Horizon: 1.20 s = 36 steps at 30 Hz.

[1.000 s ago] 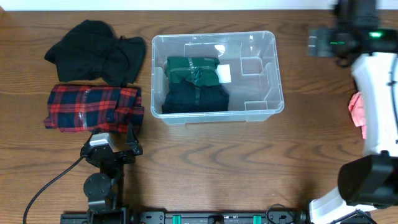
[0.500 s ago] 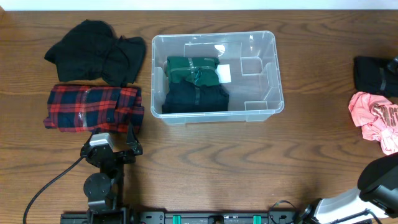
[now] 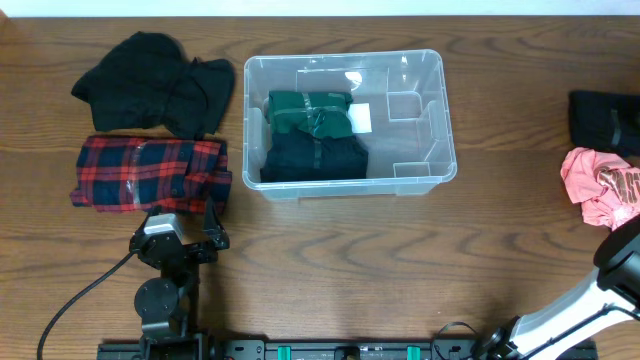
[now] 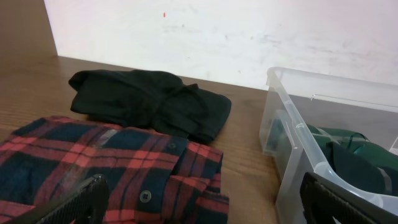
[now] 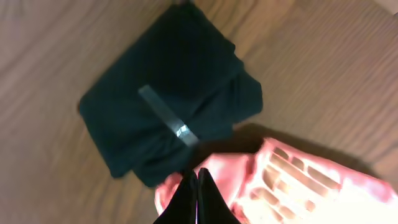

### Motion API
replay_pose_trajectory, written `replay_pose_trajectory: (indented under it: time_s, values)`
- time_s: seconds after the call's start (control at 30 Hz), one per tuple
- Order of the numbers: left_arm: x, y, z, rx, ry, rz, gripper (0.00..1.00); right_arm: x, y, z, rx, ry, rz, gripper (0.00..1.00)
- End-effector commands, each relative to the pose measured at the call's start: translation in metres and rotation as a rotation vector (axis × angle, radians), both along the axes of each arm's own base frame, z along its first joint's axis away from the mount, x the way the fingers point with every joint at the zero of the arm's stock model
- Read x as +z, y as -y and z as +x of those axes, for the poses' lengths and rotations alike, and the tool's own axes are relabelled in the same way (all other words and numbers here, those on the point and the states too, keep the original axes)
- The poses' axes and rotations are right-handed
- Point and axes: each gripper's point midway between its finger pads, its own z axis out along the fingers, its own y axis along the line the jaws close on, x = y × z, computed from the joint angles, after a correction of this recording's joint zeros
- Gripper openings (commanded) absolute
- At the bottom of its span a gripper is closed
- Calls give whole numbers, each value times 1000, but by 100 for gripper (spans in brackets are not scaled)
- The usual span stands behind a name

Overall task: Pack container
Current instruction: 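Move the right gripper to the black folded garment at far right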

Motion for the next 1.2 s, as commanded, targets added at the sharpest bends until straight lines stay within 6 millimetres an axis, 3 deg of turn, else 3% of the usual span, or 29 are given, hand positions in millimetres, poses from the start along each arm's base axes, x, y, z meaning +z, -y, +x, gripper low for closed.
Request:
replay_pose_trajectory:
  time_s: [0.0,0.2,0.47,0.6,0.93,1.03,1.17]
  values:
    - [-16,-3,-1,13,-47,3,98,-14,1,7,-74,30,51,1]
    - [-16,-3,-1,13,-47,3,98,-37,-4,34,-43,42,34,1]
    - [-16,-3,-1,13,-47,3,98,-59,-13,54,-13,35,15,1]
    - [-16,-3,-1,13,-47,3,98,-62,-14,61,-16,22,-30,1]
    - [-16,-3,-1,13,-47,3,98,-45,-5,84,-8,95,-145,1]
    - [-16,-3,-1,13,-47,3,98,-49,1,81,-32,80,-164,1]
    - [-16,-3,-1,13,-47,3,98,-68,-1,80,-31,52,-143,1]
